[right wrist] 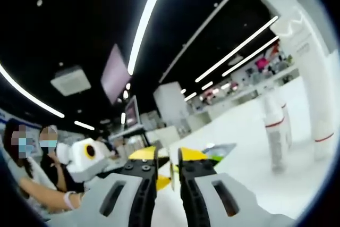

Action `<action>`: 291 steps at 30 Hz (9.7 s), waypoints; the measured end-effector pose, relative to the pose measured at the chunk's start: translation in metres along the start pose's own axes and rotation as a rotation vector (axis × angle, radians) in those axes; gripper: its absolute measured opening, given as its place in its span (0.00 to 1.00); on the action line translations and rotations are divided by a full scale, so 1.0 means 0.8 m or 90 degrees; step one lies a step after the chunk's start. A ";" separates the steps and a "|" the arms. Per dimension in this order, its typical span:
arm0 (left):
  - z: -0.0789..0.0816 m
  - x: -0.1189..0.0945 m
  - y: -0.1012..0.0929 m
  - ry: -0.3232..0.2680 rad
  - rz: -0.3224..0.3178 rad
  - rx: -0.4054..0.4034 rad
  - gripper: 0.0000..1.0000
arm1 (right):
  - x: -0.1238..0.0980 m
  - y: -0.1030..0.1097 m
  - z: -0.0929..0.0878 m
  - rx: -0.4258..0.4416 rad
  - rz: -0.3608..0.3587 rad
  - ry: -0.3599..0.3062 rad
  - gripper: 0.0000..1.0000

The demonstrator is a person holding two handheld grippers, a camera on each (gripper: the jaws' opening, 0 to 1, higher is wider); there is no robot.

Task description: Arrange the skincare products in the storage area until every visible bottle or jar stands upright without overlapping.

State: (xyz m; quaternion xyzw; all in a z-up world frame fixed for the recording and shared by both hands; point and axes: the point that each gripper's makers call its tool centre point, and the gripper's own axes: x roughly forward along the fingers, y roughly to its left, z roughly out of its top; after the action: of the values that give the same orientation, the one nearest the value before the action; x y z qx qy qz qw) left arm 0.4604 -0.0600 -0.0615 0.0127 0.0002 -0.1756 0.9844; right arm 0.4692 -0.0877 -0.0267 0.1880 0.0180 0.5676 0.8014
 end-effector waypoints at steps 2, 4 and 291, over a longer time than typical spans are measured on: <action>-0.002 0.000 -0.009 0.005 -0.026 -0.004 0.40 | 0.000 0.000 -0.006 -0.003 -0.001 0.017 0.04; -0.002 0.000 -0.011 0.004 -0.036 -0.004 0.40 | -0.001 0.000 -0.006 0.001 -0.001 0.017 0.02; -0.003 0.068 0.073 0.088 -0.010 -0.439 0.16 | -0.030 -0.076 -0.027 0.055 -0.170 0.073 0.31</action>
State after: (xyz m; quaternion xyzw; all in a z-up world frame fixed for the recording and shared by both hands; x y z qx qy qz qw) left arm 0.5314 -0.0241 -0.0628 -0.3085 0.1266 -0.1718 0.9270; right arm 0.5105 -0.1209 -0.0709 0.1856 0.1135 0.4646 0.8584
